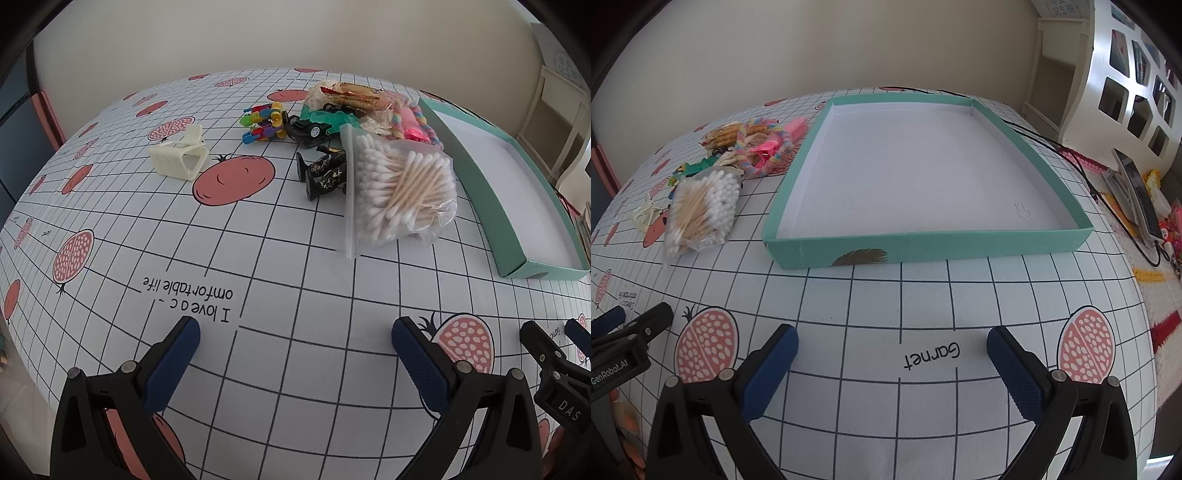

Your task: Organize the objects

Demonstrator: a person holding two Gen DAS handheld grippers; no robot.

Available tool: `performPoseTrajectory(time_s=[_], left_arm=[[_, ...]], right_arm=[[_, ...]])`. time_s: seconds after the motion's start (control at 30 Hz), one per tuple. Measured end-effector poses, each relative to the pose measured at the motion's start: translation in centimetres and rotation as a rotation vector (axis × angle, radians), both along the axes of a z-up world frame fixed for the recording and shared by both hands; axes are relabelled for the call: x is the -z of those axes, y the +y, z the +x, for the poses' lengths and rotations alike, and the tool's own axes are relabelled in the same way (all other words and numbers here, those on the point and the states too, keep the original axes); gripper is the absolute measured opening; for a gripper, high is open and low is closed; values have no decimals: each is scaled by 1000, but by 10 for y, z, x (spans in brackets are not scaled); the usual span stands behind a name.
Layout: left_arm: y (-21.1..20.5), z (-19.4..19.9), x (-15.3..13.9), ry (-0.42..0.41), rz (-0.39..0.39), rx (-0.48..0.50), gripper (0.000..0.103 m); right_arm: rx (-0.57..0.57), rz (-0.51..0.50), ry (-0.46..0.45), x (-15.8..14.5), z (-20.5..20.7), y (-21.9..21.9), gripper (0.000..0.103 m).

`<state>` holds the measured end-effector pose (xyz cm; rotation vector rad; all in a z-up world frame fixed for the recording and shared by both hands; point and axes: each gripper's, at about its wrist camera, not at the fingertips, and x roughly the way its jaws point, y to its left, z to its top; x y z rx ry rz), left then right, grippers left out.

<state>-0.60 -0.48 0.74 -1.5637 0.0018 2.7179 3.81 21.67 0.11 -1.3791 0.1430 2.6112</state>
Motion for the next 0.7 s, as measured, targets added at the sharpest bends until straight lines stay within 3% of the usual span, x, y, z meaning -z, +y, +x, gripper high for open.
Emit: performPoseTrajectory(time_s=[0.7], left_arm=[[-3,1,4,15,2,8,103]], right_arm=[[1,9,-2,2,-1,-4,103]])
